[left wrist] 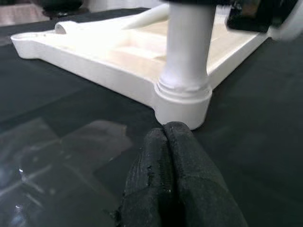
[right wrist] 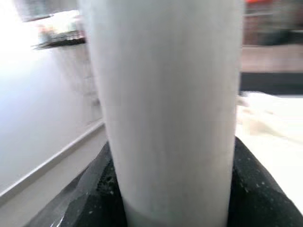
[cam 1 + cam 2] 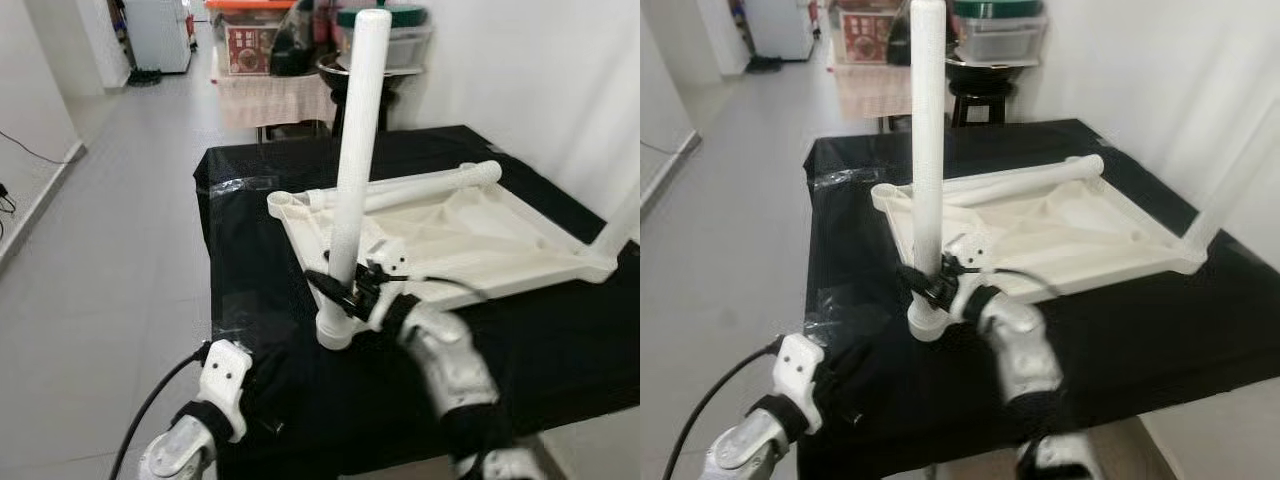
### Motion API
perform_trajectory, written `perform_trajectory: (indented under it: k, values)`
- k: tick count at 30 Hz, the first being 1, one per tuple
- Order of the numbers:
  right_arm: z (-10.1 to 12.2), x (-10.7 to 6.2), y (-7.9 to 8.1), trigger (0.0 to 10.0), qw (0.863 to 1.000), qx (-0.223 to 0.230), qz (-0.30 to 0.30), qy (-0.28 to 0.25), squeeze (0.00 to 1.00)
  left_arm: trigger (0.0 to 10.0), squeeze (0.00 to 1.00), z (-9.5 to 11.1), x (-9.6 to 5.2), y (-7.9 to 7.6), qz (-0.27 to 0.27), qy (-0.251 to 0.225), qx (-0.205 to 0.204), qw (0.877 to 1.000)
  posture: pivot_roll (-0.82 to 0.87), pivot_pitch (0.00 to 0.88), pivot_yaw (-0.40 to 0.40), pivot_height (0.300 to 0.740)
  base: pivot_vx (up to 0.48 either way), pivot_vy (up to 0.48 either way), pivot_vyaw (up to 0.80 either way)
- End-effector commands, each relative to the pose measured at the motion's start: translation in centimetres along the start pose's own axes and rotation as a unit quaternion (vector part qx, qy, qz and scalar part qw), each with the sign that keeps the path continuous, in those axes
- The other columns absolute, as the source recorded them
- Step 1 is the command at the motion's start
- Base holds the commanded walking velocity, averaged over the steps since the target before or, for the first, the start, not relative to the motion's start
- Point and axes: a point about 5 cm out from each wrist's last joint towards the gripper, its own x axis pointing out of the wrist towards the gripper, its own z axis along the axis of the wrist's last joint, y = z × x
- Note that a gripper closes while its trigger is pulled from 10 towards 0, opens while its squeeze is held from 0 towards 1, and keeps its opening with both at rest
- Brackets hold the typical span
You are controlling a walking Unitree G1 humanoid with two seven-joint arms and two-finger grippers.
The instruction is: Building children table
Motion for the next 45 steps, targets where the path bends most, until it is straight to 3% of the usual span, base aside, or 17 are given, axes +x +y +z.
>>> perform_trajectory:
  k: [1, 7, 8, 9, 10, 12, 13, 15, 19, 22, 23, 26, 30, 31, 32, 40, 45]
  values:
    - [-2.6, -0.3, 0.6, 0.0, 0.996, 0.044, 0.031, 0.065, 0.0, 10.0, 0.0, 0.0, -0.2, 0.4, 0.003, 0.002, 0.001, 1.0, -0.04, 0.0, -0.001, 0.74, 0.0, 0.0, 0.0]
    - [-1.8, 1.6, -0.3, 0.0, 0.997, 0.029, 0.027, 0.065, 0.0, 10.0, 0.0, 0.0, 0.0, 0.3, -0.002, 0.004, 0.002, 1.0, -0.02, 0.0, -0.013, 0.74, 0.0, 0.0, 0.0]
    - [-1.6, 2.1, 0.2, 6.1, 0.997, 0.019, 0.031, 0.07, 0.0, 10.0, 0.0, 0.0, 0.1, 0.3, 0.003, 0.004, 0.005, 1.0, -0.01, 0.0, -0.006, 0.74, 0.0, 0.0, 0.0]
    - [-1.5, 2.1, 0.3, 6.1, 0.997, 0.017, 0.032, 0.07, 0.0, 10.0, 0.0, 0.0, 0.1, 0.3, 0.005, 0.003, 0.006, 1.0, -0.01, 0.0, -0.006, 0.74, 0.0, 0.0, 0.0]
    - [-1.0, 2.4, 0.6, 10.0, 0.996, 0.019, 0.07, 0.06, 0.82, 10.0, 0.0, 0.0, 0.1, 0.3, 0.005, 0.003, 0.006, 1.0, -0.01, 0.0, -0.009, 0.74, 0.0, 0.0, 0.0]
    - [-0.6, 2.4, 1.0, 10.0, 0.994, 0.02, 0.092, 0.052, 0.82, 10.0, 0.0, 0.0, 0.2, 0.3, 0.005, 0.003, 0.006, 1.0, -0.01, 0.0, -0.009, 0.74, 0.0, 0.0, 0.0]
    - [0.2, 2.4, 1.3, 10.0, 0.988, 0.013, 0.146, 0.04, 1.0, 10.0, 0.0, 0.0, 0.2, 0.3, 0.005, 0.003, 0.005, 1.0, -0.01, 0.0, -0.012, 0.74, 0.0, 0.0, 0.0]
    - [0.5, 2.3, 1.5, 10.0, 0.987, 0.005, 0.159, 0.037, 1.0, 10.0, 0.0, 0.0, 0.3, 0.3, 0.004, 0.003, 0.005, 1.0, -0.01, 0.0, -0.012, 0.74, 0.0, 0.0, 0.0]
    - [2.9, 1.8, -0.1, 10.0, 0.954, -0.017, 0.297, 0.028, 1.0, 10.0, 0.0, 0.0, 0.4, 0.2, 0.002, 0.003, 0.003, 1.0, -0.01, 0.0, -0.02, 0.74, 0.0, 0.0, 0.0]
    - [3.4, 1.6, -0.7, 10.0, 0.941, -0.02, 0.337, 0.037, 1.0, 10.0, 0.0, 0.0, 0.4, 0.2, 0.002, 0.002, 0.002, 1.0, -0.01, 0.0, -0.02, 0.74, 0.0, 0.0, 0.0]
    - [3.6, 1.3, -1.4, 10.0, 0.913, -0.051, 0.4, 0.064, 0.0, 10.0, 0.0, 0.0, 0.4, 0.1, 0.002, 0.002, 0.001, 1.0, 0.0, 0.0, -0.027, 0.74, 0.0, 0.0, 0.0]
    - [4.2, 1.7, -2.2, 10.0, 0.905, -0.048, 0.416, 0.078, 0.0, 10.0, 0.0, 0.0, 0.4, 0.1, 0.002, 0.002, 0.001, 1.0, 0.0, 0.0, -0.031, 0.74, 0.0, 0.0, 0.0]
    - [5.0, 3.1, -2.9, 10.0, 0.915, -0.045, 0.394, 0.079, 0.0, 10.0, 0.0, -0.1, 0.4, 0.0, 0.003, 0.002, 0.002, 1.0, 0.01, 0.0, -0.032, 0.74, 0.0, 0.0, 0.0]
    - [5.1, 3.4, -3.0, 4.5, 0.918, -0.043, 0.386, 0.079, 0.0, 10.0, 0.0, -0.1, 0.4, 0.0, 0.003, 0.002, 0.002, 1.0, 0.01, 0.0, -0.032, 0.74, 0.0, 0.0, 0.0]
    - [5.1, 3.5, -3.0, 0.0, 0.918, -0.04, 0.385, 0.079, 0.0, 10.0, 0.0, -0.1, 0.4, 0.0, 0.003, 0.002, 0.001, 1.0, 0.01, 0.0, -0.032, 0.74, 0.0, 0.0, 0.0]
    - [4.7, 3.1, -3.3, 0.0, 0.912, -0.025, 0.402, 0.085, 0.0, 10.0, 0.0, -0.1, 0.4, -0.2, 0.001, 0.003, 0.0, 1.0, 0.01, 0.0, -0.028, 0.74, 0.0, 0.0, 0.0]
    - [2.9, 1.8, -4.2, 0.0, 0.932, -0.029, 0.354, 0.077, 0.0, 10.0, 0.0, -0.1, 0.4, -0.3, 0.0, 0.002, -0.003, 1.0, -0.01, 0.0, -0.03, 0.74, 0.0, 0.0, 0.0]
